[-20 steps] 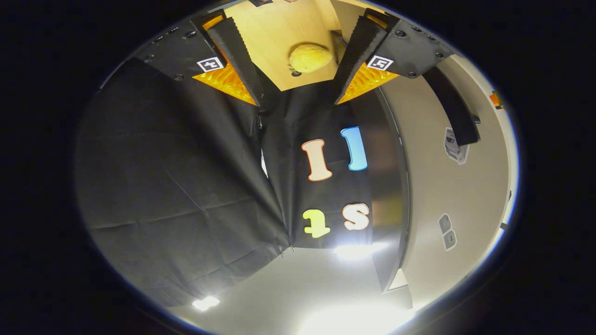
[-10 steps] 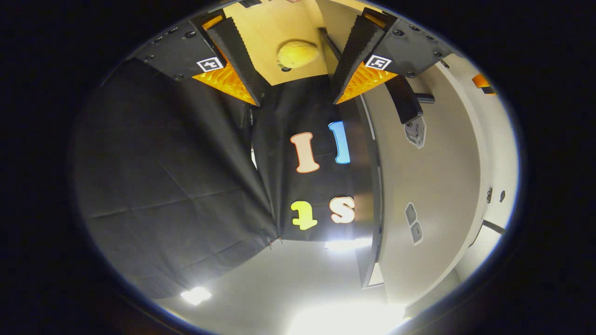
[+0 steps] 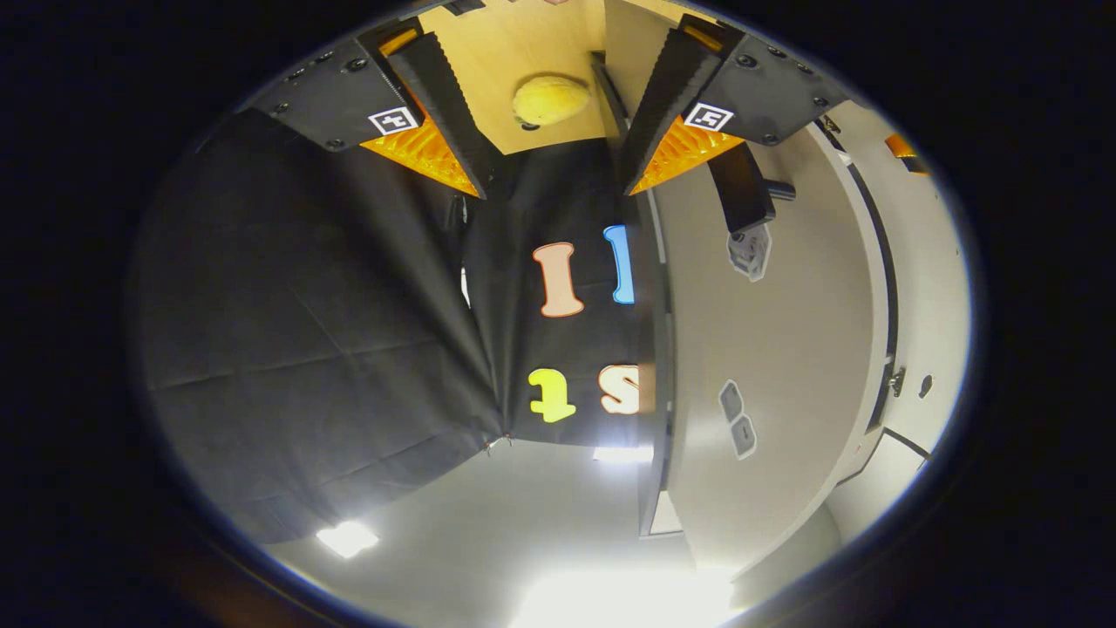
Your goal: Grab one shoe with the right hand and put it into the shoe cabinet, grab the other shoe with the left hand and put it into the shoe cabinet; then close the right door with the right hand and the left door with the left hand.
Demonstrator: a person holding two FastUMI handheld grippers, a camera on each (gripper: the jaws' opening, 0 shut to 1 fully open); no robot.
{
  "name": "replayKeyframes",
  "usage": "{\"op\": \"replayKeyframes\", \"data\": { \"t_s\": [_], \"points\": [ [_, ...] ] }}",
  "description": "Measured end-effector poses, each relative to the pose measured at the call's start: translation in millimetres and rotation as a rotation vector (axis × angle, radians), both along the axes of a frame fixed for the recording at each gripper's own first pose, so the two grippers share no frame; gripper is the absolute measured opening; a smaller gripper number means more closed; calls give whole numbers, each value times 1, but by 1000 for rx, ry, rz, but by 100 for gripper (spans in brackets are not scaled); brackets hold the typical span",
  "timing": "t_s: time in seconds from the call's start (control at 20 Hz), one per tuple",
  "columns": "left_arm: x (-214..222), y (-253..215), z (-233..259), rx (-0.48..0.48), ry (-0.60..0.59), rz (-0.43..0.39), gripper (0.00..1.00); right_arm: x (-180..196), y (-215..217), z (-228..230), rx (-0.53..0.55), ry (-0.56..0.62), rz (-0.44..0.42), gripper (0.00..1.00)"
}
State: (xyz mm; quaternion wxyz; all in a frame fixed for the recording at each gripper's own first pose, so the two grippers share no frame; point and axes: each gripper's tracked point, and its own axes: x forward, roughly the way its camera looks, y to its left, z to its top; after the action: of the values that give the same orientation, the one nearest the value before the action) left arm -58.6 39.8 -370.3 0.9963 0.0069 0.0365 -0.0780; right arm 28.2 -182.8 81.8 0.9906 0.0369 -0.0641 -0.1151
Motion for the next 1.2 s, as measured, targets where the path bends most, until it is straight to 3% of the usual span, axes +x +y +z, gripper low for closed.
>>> {"op": "replayKeyframes", "data": {
  "t_s": [0.45,0.6,0.65,0.7,0.75,0.8,1.0,1.05,1.2],
  "points": [
    [-25,25,-24,-28,50,35,94,15,70,3,-55,-2,101,95],
    [-36,34,-19,-21,47,44,94,27,102,-7,-40,10,184,95],
    [-40,37,-17,-27,41,44,94,29,119,-12,-33,17,228,90],
    [-43,40,-14,-31,32,46,87,33,131,-15,-31,26,258,95],
    [-47,43,-11,-31,22,55,100,31,144,-17,-21,39,303,96],
    [-52,47,-8,-29,12,66,94,34,154,-20,-14,42,326,97],
    [-72,68,-3,-23,-10,93,100,25,166,-18,-35,19,338,97],
    [-76,77,-4,-10,-6,101,94,23,167,-21,-40,23,337,97],
    [-87,104,-3,52,-19,140,94,17,164,-36,-37,52,324,97]
  ]
}}
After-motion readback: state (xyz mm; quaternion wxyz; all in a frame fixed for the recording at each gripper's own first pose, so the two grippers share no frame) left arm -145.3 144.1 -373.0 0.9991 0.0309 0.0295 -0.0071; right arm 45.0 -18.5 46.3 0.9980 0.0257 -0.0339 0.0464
